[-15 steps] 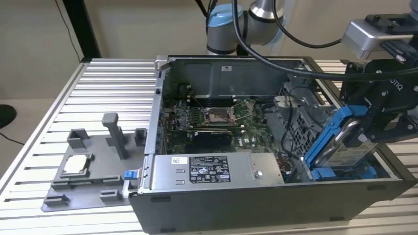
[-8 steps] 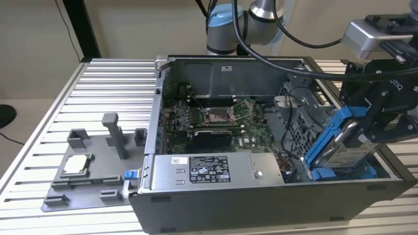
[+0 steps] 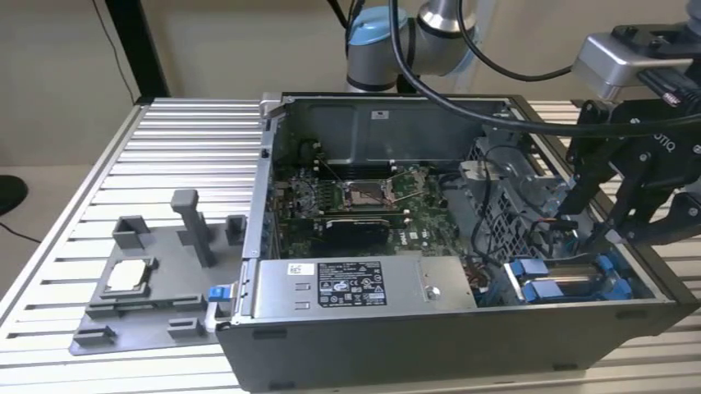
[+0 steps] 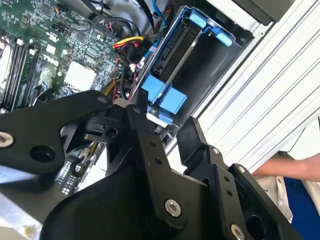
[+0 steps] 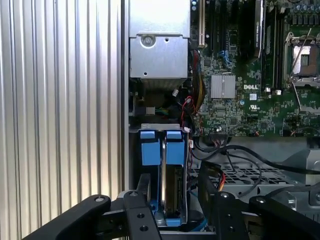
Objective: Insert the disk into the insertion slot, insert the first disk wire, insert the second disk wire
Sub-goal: 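Insert the first disk wire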
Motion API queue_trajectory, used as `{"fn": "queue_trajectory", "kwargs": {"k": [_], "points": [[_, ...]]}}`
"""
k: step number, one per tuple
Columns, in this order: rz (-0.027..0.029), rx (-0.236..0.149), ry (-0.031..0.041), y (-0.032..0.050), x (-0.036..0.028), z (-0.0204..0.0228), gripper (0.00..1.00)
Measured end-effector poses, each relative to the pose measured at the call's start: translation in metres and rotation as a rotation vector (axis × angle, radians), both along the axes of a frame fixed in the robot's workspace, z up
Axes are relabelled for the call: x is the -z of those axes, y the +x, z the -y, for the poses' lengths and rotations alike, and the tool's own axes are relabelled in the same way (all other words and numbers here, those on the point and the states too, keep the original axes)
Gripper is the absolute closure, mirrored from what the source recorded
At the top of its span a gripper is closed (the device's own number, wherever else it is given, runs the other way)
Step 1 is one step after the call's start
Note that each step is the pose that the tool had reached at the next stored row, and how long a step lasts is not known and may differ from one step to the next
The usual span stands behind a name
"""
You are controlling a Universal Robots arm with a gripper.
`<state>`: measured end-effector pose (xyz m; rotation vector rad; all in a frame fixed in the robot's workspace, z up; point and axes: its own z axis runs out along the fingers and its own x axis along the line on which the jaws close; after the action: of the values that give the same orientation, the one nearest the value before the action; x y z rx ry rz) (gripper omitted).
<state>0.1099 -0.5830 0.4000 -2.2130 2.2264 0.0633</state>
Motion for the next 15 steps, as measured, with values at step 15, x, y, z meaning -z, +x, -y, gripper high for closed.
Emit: {"fn": "queue_trajectory", "kwargs": {"k": [15], "points": [[0.0008, 0.0, 0.0045, 0.003, 0.0021, -0.0037, 0.0]]}}
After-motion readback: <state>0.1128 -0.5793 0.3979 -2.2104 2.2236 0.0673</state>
